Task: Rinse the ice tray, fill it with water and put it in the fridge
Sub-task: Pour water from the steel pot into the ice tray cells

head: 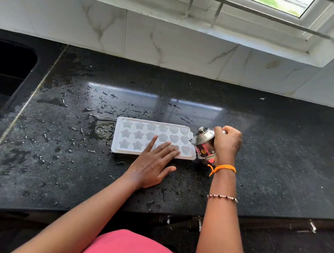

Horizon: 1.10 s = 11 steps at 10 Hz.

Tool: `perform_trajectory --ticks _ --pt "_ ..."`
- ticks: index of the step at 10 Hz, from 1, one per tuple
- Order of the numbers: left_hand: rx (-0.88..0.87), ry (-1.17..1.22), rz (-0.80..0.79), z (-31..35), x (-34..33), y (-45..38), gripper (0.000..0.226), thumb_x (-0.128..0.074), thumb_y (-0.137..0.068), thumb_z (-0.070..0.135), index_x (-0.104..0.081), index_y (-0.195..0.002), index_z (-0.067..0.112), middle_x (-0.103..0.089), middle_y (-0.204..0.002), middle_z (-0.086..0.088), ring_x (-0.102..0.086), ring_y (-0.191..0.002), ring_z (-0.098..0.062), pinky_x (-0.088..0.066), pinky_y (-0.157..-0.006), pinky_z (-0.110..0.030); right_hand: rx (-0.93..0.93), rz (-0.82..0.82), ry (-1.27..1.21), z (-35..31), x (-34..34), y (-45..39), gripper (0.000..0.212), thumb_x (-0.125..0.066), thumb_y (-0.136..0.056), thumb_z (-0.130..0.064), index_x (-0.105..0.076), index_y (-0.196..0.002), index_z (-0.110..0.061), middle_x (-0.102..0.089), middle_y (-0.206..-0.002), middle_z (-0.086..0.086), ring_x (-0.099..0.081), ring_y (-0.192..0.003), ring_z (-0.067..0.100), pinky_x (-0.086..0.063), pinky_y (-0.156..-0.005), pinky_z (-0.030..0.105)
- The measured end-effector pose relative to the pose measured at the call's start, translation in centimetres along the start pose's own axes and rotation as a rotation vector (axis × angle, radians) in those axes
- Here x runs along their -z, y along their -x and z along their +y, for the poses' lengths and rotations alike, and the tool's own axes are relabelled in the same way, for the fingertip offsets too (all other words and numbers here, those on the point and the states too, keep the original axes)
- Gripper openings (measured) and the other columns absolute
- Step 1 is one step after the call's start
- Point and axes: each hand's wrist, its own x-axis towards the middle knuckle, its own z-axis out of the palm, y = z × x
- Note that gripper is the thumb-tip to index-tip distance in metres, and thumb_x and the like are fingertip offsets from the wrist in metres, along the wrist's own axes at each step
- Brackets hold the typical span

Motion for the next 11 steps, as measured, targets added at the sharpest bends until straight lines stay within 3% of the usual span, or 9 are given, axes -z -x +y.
perform_trajectory --ticks 6,9,11 --pt "-0.002 -0.011 -0.013 0.07 0.17 -0.03 0.053 -0.030 -0.095 0.045 -0.051 -0.133 0.015 -0.055 -0.133 -0.001 -0.043 -0.132 -0.021 -0.009 -0.112 -0.049 -0.013 0.005 -0.035 0.07 0.10 -0.06 0.034 -0.052 -0.074 -0.007 -0.035 -0.045 -0.015 -0.029 -0.047 -0.001 -0.028 -0.049 0.015 -0.024 -0.049 0.028" --pt "0.044 -0.033 -0.004 0.18 0.31 0.05 0.055 -0.030 -0.095 0.048 -0.049 -0.134 0.015 -0.055 -0.132 -0.001 -0.047 -0.128 -0.024 -0.009 -0.113 -0.051 -0.156 -0.035 -0.398 0.41 0.28 -0.37 0.042 -0.053 -0.073 -0.001 -0.029 -0.044 -0.018 -0.022 -0.033 -0.014 -0.022 -0.041 0.005 -0.020 -0.043 0.021" --pt "0.086 -0.081 0.065 0.44 0.53 0.09 0.054 -0.035 -0.091 0.047 -0.056 -0.128 0.014 -0.059 -0.125 -0.002 -0.052 -0.119 -0.025 -0.013 -0.112 -0.054 -0.191 -0.047 -0.523 0.00 0.15 -0.31 0.045 -0.051 -0.073 0.003 -0.026 -0.043 -0.019 -0.020 -0.038 -0.014 -0.019 -0.043 0.007 -0.017 -0.042 0.018"
